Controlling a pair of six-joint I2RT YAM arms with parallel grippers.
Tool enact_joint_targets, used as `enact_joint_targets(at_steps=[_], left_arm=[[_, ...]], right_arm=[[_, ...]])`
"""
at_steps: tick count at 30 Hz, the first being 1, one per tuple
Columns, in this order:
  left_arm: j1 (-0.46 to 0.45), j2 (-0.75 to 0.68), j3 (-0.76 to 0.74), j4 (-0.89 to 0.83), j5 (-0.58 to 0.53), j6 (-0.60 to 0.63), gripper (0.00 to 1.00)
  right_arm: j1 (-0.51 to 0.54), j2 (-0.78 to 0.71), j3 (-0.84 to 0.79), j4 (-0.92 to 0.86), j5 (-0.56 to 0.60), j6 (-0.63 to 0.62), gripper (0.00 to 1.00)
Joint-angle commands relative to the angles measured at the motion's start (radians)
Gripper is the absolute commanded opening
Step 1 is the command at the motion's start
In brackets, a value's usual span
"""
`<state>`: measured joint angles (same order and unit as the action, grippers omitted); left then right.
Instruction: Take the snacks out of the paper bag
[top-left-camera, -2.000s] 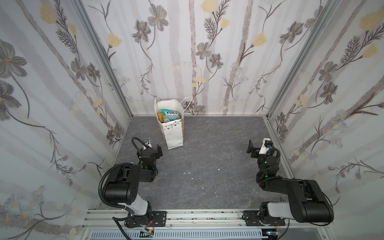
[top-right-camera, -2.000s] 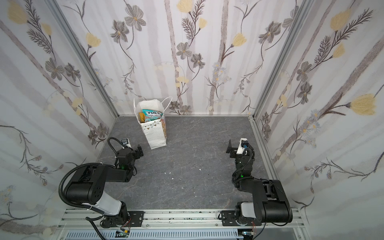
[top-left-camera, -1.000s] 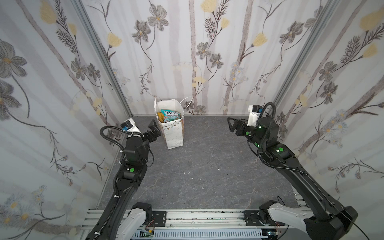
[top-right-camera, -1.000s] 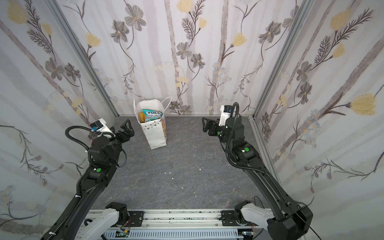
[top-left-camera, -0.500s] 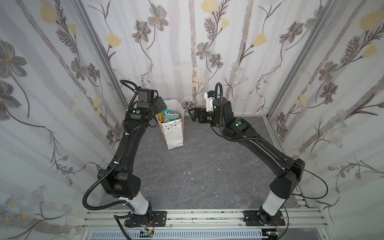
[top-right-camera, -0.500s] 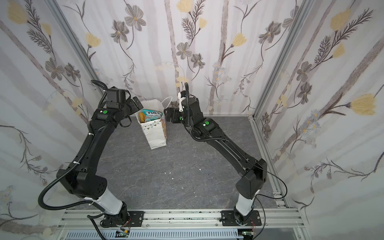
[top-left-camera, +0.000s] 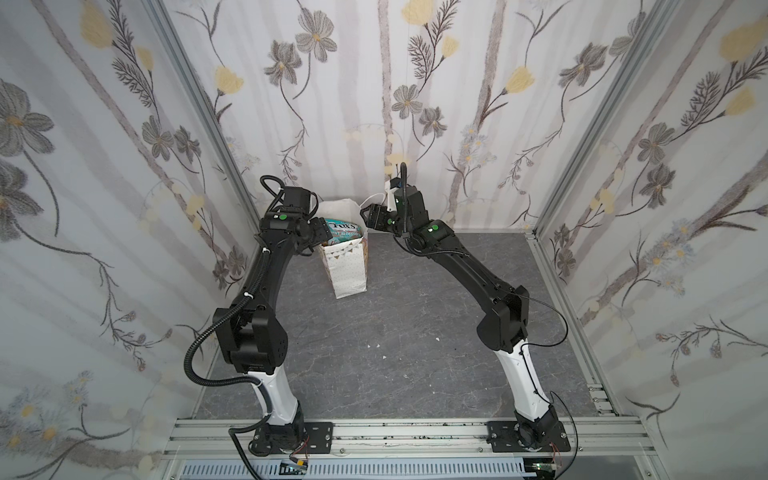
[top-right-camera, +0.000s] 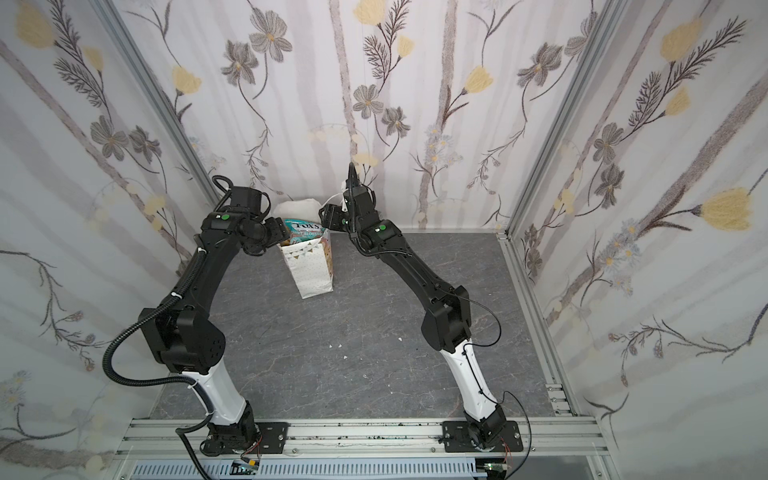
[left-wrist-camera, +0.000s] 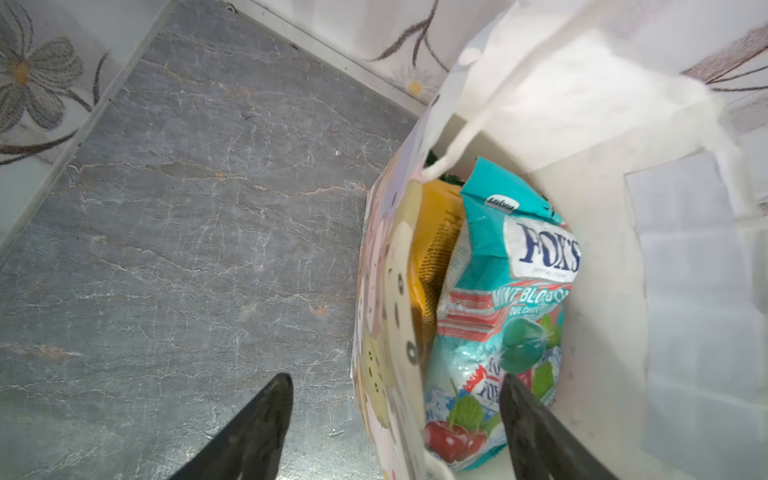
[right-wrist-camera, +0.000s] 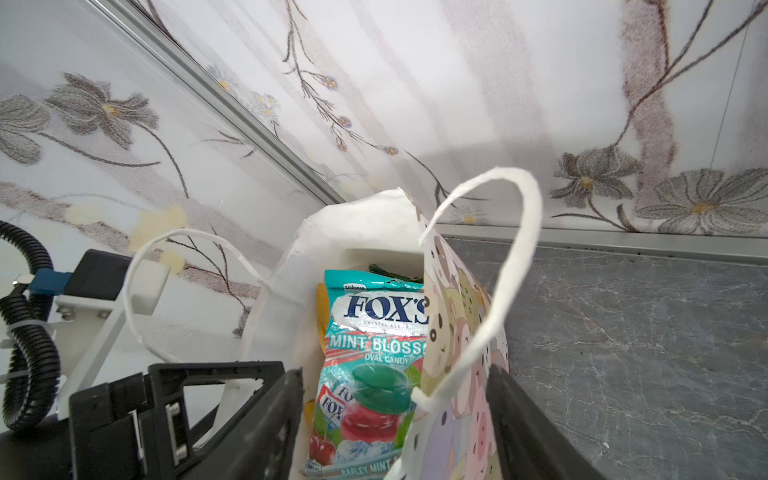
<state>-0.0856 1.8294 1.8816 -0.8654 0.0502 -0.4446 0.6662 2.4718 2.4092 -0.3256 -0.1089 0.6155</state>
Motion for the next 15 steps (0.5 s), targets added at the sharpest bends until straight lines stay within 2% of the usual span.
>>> enact_joint_targets(at_steps=[1,6,10,12,15], left_arm=[[0.006,-0.005,-0.013,0.042,0.064,-0.005,0.7],[0.007,-0.006,-0.02,0.041,0.086,-0.004,0.57],[0.007,-0.009,-0.031,0.044,0.089,0.0,0.55],[0.007,-0.011,-0.038,0.044,0.096,0.001,0.52],[0.007,-0.019,-0.051,0.05,0.116,0.008,0.43]], right_arm=[[0.001,0.03,0.023,0.087,-0.049,0.039,0.65],[0.002,0.071,0.047,0.06,-0.062,0.058,0.56],[0.003,0.082,0.047,0.026,-0.057,0.062,0.48],[0.003,0.08,0.047,0.019,-0.056,0.061,0.41],[0.003,0.067,0.047,0.006,-0.04,0.052,0.25]])
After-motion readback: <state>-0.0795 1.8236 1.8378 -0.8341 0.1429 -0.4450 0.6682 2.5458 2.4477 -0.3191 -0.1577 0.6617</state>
